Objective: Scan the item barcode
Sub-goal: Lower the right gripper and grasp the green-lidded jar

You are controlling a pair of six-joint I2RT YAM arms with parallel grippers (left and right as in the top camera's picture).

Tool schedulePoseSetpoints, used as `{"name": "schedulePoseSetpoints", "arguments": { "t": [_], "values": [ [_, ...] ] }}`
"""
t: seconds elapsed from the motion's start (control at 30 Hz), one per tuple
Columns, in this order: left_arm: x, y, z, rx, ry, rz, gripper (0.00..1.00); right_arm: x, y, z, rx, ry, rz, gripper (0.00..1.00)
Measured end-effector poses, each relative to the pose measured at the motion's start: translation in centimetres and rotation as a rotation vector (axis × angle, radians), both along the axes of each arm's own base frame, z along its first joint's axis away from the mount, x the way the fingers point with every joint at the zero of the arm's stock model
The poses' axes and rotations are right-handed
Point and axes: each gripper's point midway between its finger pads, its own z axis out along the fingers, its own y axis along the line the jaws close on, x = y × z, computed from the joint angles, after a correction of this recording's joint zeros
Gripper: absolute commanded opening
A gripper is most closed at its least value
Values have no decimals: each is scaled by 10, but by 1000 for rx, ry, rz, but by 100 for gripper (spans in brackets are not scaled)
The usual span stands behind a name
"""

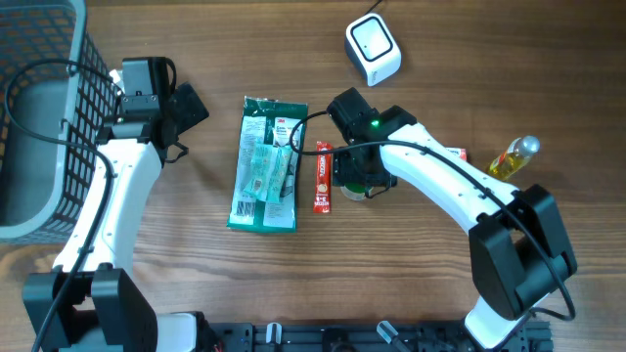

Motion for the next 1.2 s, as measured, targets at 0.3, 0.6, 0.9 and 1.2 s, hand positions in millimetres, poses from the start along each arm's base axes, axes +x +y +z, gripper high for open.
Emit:
{"name": "schedulePoseSetpoints", "arguments": {
  "t": [0.3,0.6,0.9,1.2],
  "values": [
    [0,0,0,0,0,0,100,-1,-11,-1,-29,14,-8,68],
    [0,0,0,0,0,0,100,6,-45,-1,-44,55,-88,68],
    [0,0,0,0,0,0,100,6,-45,-2,-46,55,-58,99],
    [0,0,0,0,0,0,100,10,-43,-1,-38,38,-49,100]
  ]
}}
